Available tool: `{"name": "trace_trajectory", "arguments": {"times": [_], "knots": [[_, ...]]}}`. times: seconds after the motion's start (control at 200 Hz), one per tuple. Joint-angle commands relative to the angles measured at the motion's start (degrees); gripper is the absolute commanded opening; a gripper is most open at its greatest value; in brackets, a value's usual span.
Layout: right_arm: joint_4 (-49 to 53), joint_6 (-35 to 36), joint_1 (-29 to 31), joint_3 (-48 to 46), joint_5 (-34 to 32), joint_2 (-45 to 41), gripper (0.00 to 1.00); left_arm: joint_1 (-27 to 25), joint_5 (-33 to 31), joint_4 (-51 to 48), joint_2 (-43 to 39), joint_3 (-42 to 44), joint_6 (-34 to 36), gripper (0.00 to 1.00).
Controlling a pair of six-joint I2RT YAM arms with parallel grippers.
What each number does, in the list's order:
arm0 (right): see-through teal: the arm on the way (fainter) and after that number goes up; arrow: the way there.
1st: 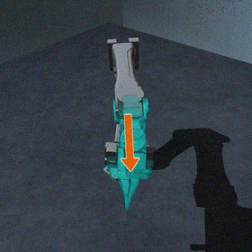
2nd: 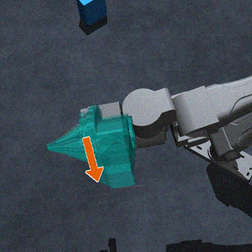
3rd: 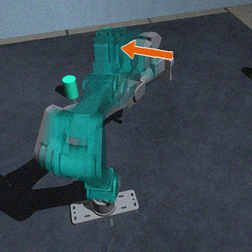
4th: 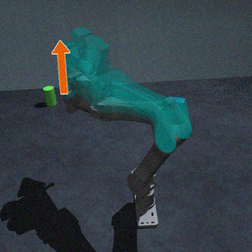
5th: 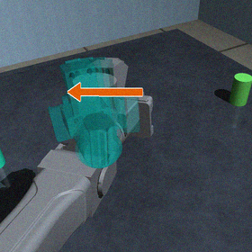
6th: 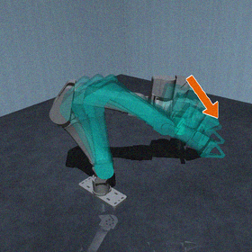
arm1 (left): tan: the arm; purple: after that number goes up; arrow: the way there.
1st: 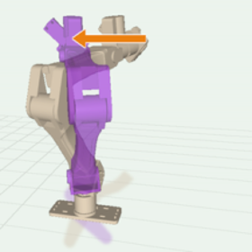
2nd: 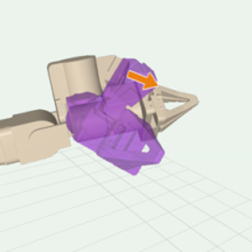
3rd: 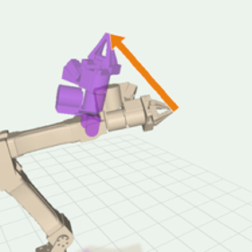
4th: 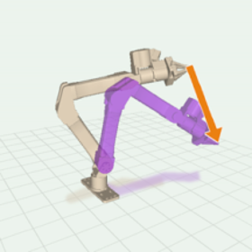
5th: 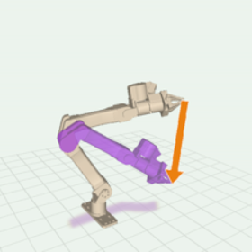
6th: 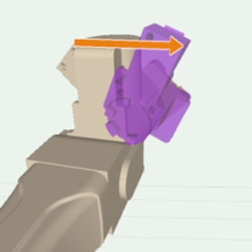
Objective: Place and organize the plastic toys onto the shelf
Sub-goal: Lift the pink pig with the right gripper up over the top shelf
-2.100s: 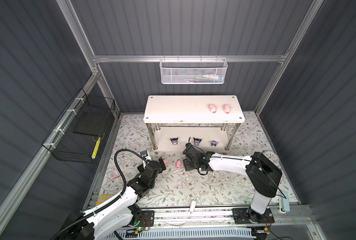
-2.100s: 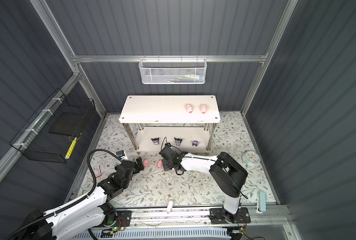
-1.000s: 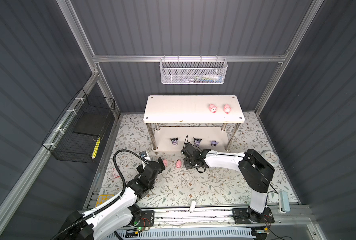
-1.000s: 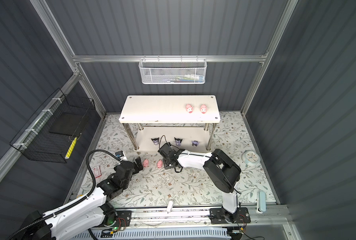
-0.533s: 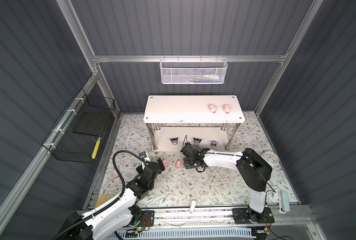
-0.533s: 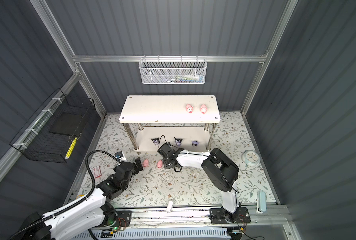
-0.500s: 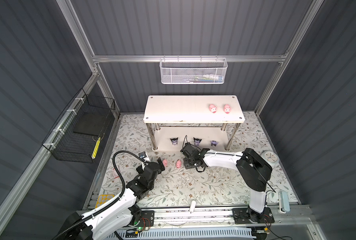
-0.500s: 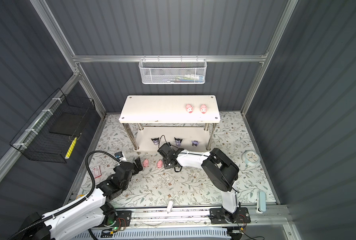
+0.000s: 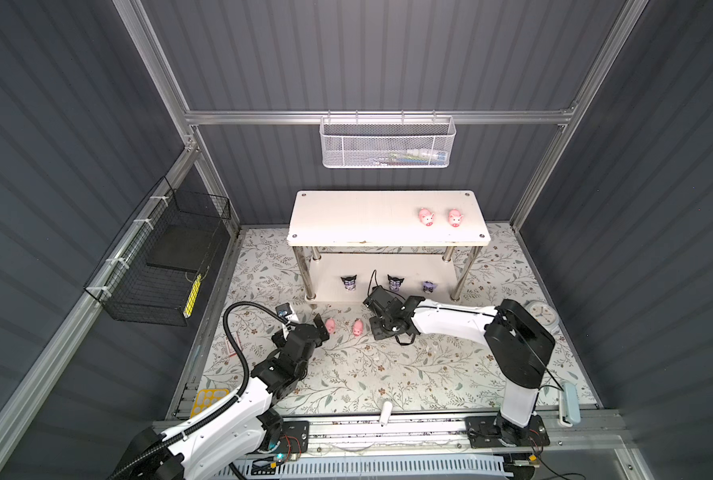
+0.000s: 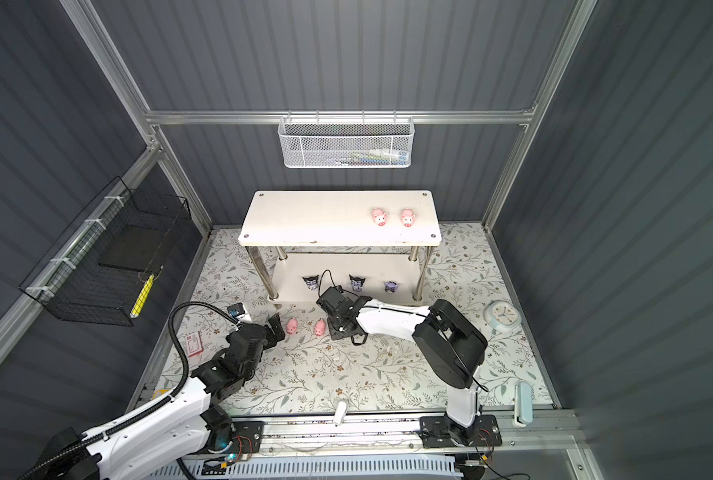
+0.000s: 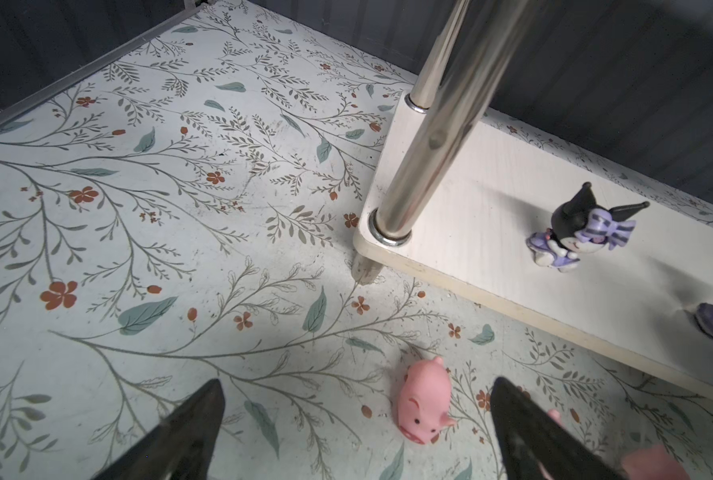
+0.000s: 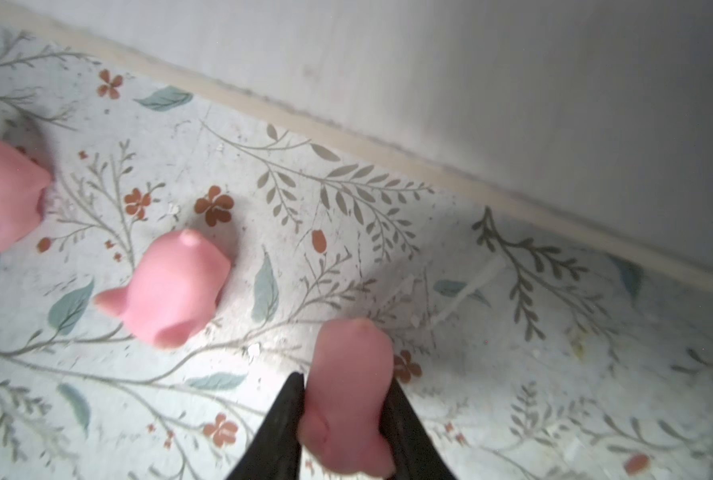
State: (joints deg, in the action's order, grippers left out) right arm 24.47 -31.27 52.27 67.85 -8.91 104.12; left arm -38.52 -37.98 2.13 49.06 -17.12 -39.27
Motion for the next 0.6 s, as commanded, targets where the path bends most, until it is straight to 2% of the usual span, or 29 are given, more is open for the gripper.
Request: {"name": "trace_trajectory", "arguments": {"times": [0.0,0.18,0.35,0.465,0.595], "knots": [[5.5,-0.1,0.9,-1.2,1.4,-5.4,0.31,0.4,-1.1,-0.8,-0.3,0.5,-0.1,0.99],[13.5,-0.7,3.6,-1.5,0.7,-13.3,0.32,0.6,-1.2,-0.4,0.2,0.3,0.7,0.99],[23.4,-2.9,9.4,1.1,-2.5,-18.6,0.32,0.6,-2.1,-0.6,0.0,-0.2,2.6,0.99],[31.1,-3.7,13.8,6.1,-7.1,-20.0,0.32,0.7,-1.7,-0.2,-0.3,0.2,2.3,0.99],[36.5,-3.7,15.6,15.0,-10.2,-20.5,0.32,0.7,-1.8,0.6,0.1,0.4,2.8,1.0]]}}
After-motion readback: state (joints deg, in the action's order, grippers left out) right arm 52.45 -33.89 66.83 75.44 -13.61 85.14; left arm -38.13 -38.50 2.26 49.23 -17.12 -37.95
